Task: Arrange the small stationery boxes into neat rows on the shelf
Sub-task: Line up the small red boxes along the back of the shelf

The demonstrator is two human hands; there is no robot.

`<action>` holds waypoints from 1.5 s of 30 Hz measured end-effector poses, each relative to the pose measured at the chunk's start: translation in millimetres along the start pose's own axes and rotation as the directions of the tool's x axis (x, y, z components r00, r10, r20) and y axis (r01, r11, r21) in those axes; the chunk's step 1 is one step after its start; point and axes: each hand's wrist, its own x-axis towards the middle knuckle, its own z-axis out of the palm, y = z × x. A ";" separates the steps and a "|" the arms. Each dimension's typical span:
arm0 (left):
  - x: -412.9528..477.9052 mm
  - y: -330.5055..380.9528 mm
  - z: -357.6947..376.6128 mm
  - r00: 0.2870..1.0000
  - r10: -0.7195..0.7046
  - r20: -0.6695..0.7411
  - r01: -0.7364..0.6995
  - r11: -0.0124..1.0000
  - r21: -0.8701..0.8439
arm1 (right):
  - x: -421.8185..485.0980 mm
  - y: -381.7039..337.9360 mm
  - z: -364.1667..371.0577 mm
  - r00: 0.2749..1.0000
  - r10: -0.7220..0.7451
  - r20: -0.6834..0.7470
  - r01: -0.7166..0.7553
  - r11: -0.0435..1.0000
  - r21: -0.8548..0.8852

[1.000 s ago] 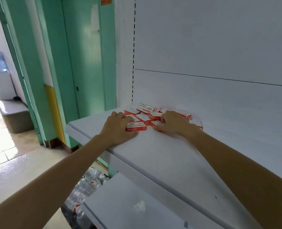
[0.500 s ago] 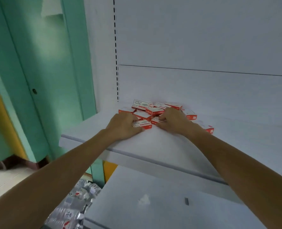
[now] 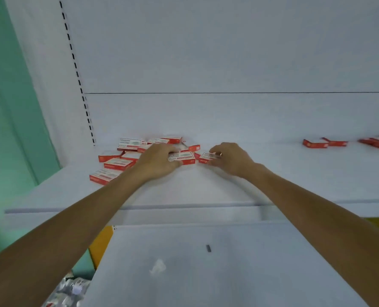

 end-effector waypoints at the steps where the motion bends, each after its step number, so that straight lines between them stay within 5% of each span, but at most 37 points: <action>1: 6.6 12.9 7.1 0.999 0.033 0.006 -0.033 0.999 -0.019 | -6.2 15.9 -8.5 0.999 0.040 -0.018 -0.040 0.999 0.021; 14: 86.9 247.0 129.5 0.938 0.316 0.142 -0.286 0.938 -0.195 | -130.6 235.0 -134.2 0.879 0.447 -0.169 -0.445 0.894 0.052; 23: 119.8 381.3 200.0 0.899 0.425 0.107 -0.369 0.866 -0.337 | -195.7 351.7 -206.7 0.818 0.522 -0.241 -0.549 0.834 -0.055; 30: 147.6 432.6 242.5 0.883 0.441 0.164 -0.375 0.870 -0.320 | -211.8 417.7 -211.5 0.764 0.589 -0.263 -0.611 0.792 -0.001; 45: 257.7 473.4 292.8 0.893 0.419 0.165 -0.371 0.893 -0.255 | -139.0 537.2 -229.5 0.811 0.517 -0.275 -0.543 0.840 -0.022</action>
